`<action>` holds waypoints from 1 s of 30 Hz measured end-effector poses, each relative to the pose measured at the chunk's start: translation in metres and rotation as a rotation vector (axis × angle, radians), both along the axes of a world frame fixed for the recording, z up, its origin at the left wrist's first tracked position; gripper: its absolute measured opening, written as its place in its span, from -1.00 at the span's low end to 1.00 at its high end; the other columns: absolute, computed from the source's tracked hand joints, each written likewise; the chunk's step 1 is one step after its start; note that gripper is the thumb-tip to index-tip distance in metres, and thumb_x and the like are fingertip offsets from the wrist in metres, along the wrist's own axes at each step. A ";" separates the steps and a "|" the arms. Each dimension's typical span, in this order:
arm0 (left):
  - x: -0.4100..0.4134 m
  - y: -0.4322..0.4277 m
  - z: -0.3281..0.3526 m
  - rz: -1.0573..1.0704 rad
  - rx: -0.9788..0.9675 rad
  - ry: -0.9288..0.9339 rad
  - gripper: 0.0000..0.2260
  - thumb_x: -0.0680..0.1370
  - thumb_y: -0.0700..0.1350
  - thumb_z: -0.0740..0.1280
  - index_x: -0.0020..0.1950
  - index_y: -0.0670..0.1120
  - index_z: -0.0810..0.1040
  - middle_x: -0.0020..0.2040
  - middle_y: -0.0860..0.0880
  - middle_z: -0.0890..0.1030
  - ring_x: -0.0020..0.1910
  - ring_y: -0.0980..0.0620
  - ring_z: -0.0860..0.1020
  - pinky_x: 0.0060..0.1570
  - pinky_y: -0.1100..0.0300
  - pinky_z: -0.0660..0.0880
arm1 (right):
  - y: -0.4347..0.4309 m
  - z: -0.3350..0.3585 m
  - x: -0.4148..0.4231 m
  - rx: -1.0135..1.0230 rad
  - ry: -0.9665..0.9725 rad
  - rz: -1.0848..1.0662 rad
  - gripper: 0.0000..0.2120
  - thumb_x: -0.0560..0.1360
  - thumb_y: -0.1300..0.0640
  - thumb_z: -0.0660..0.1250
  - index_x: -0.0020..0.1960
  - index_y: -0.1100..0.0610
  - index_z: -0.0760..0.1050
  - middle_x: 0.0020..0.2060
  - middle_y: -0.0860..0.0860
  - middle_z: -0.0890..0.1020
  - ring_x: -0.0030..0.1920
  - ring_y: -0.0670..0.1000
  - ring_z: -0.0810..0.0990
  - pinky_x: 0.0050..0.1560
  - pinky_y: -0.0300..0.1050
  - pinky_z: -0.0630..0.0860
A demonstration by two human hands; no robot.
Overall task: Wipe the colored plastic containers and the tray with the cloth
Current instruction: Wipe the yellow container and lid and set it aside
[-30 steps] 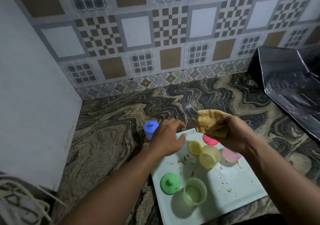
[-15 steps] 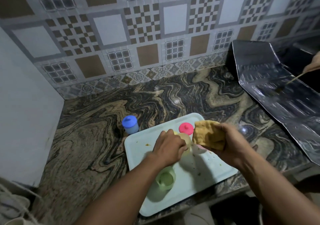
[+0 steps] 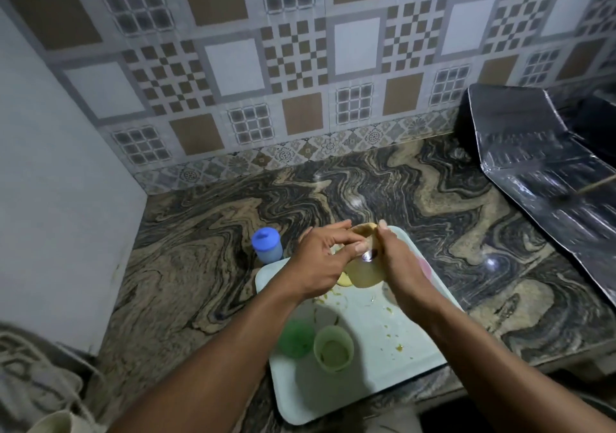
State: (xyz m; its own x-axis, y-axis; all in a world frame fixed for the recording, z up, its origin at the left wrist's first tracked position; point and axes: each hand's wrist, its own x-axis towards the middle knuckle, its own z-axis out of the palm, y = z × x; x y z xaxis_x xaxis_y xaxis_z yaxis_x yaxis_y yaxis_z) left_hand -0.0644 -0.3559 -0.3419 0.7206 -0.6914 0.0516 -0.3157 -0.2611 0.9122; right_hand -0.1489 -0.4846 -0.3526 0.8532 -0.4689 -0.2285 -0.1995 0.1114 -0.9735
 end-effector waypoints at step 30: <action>0.087 0.008 0.035 -0.300 -0.105 0.195 -0.80 0.55 -0.10 0.42 0.08 -0.16 0.72 0.44 0.14 0.40 0.31 0.34 0.41 0.10 0.43 0.44 | 0.022 0.031 0.045 0.714 0.047 -0.078 -0.59 0.60 0.03 0.09 0.15 0.26 0.59 0.02 0.33 0.68 -0.14 0.25 0.67 -0.24 0.04 0.60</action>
